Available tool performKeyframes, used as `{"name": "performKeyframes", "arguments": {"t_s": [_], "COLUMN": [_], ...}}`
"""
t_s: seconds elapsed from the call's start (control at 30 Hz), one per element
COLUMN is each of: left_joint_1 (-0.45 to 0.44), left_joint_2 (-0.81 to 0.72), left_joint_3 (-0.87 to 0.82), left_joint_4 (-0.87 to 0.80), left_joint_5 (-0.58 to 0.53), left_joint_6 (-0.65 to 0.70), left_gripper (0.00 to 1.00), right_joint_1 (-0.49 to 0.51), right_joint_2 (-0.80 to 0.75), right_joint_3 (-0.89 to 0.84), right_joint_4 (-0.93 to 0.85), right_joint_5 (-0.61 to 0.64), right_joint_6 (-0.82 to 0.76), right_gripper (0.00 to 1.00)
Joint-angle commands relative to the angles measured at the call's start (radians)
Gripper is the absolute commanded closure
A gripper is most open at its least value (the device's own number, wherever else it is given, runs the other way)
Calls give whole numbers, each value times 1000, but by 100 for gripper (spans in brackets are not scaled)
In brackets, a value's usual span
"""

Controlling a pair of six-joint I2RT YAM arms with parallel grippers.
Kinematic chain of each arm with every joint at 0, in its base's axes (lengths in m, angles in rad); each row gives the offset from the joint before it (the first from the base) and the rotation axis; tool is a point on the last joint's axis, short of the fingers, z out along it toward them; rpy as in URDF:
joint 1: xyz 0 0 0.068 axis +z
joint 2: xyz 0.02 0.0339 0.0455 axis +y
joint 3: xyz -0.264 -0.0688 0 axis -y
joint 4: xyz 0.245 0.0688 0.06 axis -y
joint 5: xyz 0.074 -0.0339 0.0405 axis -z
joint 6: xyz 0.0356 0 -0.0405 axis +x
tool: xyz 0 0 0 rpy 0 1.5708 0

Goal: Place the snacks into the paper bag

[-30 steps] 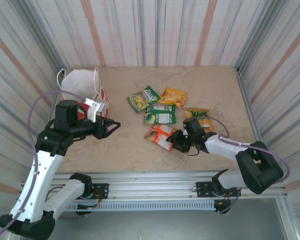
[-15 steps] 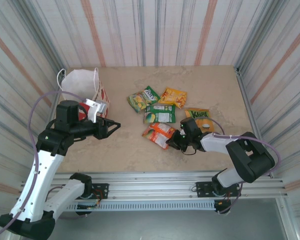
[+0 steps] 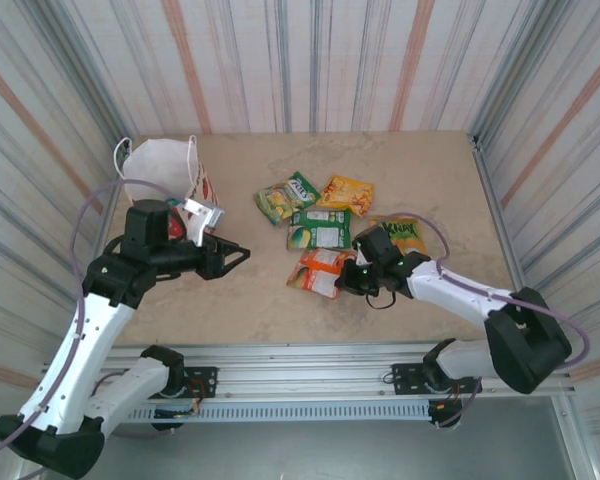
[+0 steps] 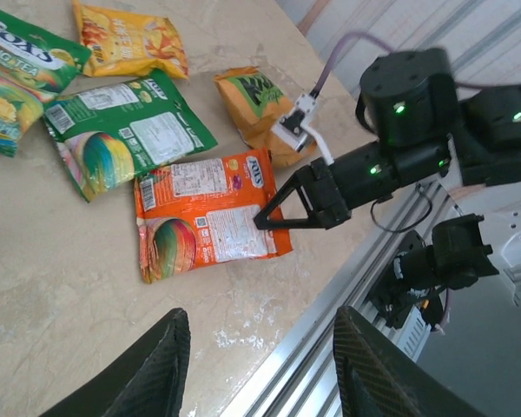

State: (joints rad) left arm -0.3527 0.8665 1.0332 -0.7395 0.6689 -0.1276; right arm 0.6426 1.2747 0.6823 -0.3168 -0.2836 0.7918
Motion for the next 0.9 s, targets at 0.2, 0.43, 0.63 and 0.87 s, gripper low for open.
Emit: {"name": "performKeyframes", "arguments": {"t_s": [0.2,0.43,0.63,0.87], "left_joint_1": [-157,-200,-213,-235], "left_joint_2": [66,97,167,250], "left_joint_3": [-58,-154,-173,-171], "left_joint_4": [110,340,451,514], "left_joint_5": [-32,23,94,240], "left_joint_6": [147,193,284,371], "left_gripper": [49,45,44,41], "right_joint_1": [52,38,2,0], "right_joint_2": [-172,-187,-146,-95], "right_joint_3": [257,439,575,680], "right_joint_4": [-409,-602,-700,-738], "right_joint_5": [118,59,-40,-147], "right_joint_6": [-724,-1221,-1441,-1555], "right_gripper": [100,100,100,100]}}
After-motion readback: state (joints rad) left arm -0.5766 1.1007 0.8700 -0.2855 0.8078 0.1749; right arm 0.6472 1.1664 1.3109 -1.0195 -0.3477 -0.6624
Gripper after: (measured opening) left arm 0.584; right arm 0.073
